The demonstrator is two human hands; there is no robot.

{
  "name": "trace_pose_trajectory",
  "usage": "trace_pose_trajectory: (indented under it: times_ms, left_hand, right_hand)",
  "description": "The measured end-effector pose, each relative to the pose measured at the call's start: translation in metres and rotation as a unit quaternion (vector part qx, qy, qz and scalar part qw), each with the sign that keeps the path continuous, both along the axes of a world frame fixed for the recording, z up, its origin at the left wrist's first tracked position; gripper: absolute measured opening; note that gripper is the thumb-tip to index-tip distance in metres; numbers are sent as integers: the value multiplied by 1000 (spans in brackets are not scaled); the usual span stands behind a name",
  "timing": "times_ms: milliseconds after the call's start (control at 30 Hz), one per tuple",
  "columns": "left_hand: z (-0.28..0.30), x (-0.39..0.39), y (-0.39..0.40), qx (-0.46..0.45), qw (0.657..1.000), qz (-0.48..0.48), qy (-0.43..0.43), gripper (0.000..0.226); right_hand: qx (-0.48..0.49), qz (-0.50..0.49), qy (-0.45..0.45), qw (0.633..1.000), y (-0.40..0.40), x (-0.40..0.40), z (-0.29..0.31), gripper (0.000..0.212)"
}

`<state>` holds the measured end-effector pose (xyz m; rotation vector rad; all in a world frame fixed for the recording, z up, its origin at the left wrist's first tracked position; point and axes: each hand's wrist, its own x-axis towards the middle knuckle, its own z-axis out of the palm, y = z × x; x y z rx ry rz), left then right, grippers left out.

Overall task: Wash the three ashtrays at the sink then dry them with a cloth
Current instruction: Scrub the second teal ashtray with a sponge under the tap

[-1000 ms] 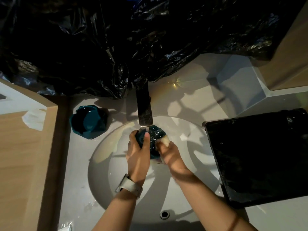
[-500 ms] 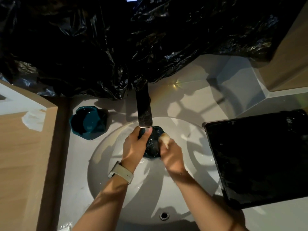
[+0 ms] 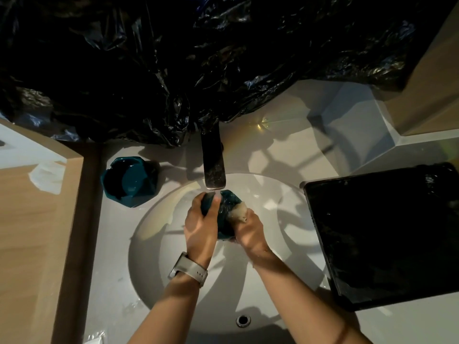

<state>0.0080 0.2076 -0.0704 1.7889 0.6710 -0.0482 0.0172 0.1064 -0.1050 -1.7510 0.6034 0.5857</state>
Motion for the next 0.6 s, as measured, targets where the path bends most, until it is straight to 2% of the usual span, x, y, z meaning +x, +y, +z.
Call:
trace_pose_trajectory:
  times_ms: [100,167,233,300,333,367,400,433,467,500,600]
  left_hand:
    - [-2,-4,10,-21,998,-44,37,38]
    - [2,-2,23,-90,986,-139,31,55]
    - [12,0,34,-113,959,-257,29,53]
    - [21,6,45,-12,928,-371,34,63]
    - [20,10,53,75,911,-406,7,67]
    - [17,16,62,153,888,-432,-34,73]
    - [15,22,70,195,863,-460,-72,82]
    - [12,28,76,210,840,-492,-96,88]
    - [11,33,79,212,821,-520,-103,90]
    - [11,36,79,209,806,-543,-105,88]
    - [10,37,71,206,779,-572,-153,79]
  right_hand:
    - [26,10,47,999,-6,5,4,16]
    - [46,27,53,997,-12,13,11,15]
    - [81,48,63,994,-26,21,19,16]
    - [177,91,42,979,-46,31,22,15]
    - [202,142,18,969,-56,36,25,23]
    - [163,197,40,966,-62,41,31,30]
    - [93,258,81,958,-64,50,34,34]
    - [36,298,132,945,-63,57,36,36]
    - [17,333,162,929,-61,64,35,38]
    - [25,354,182,917,-57,71,35,38]
    - [32,357,204,911,-57,79,20,42]
